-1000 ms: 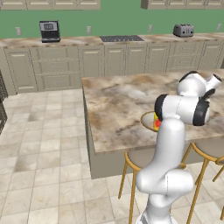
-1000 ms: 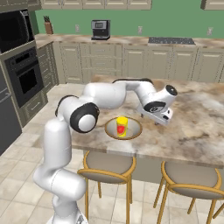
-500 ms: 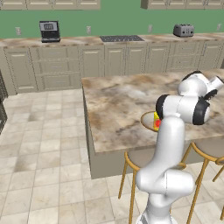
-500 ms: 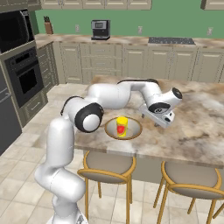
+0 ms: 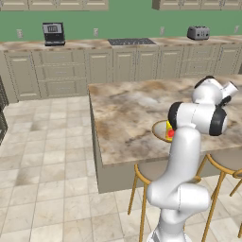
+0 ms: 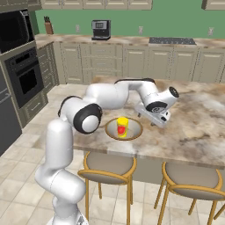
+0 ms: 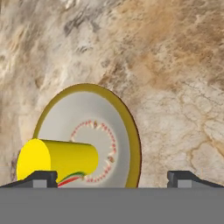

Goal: Place the cup inside the bowl on the dining table and move the bowl to any counter.

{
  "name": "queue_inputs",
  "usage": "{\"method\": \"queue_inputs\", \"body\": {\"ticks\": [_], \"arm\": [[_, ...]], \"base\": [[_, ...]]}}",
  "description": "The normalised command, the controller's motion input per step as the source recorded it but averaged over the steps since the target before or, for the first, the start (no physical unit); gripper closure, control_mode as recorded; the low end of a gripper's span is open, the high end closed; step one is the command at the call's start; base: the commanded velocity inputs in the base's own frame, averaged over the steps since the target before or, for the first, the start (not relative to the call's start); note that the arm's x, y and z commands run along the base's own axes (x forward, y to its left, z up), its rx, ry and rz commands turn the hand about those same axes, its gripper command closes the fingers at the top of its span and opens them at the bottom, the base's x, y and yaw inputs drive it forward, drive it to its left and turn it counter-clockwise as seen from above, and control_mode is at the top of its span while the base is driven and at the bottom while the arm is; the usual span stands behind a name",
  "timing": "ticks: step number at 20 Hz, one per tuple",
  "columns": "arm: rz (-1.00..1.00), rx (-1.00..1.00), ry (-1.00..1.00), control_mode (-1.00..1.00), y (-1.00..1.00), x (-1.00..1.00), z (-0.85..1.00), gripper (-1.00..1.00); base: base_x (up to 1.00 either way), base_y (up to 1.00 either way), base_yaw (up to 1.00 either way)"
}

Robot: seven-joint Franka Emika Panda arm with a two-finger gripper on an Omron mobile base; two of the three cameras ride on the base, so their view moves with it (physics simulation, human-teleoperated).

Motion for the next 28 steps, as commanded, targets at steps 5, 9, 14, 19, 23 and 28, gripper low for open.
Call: {"method": "queue_inputs", "body": {"ticks": [5, 9, 14, 19, 23, 28], "arm": [[0.00, 0.00, 0.04, -1.00, 0.11, 0.00, -0.16, -1.00], [0.00, 0.00, 0.04, -1.00, 0.01, 0.00, -0.25, -1.00], [0.00, 0.00, 0.00, -1.00, 0.00, 0.00, -0.22, -1.00], [0.00, 0.00, 0.00, -1.00, 0.00, 0.00, -0.23, -1.00], [0.00, 0.00, 0.00, -1.00, 0.03, 0.00, -0.25, -1.00], [0.00, 0.00, 0.00, -1.00, 0.05, 0.00, -0.07, -1.00]], "base": [[0.00, 0.00, 0.00], [0.00, 0.00, 0.00], [0.00, 0.00, 0.00], [0.00, 0.00, 0.00], [0.00, 0.00, 0.00], [0.00, 0.00, 0.00]]}}
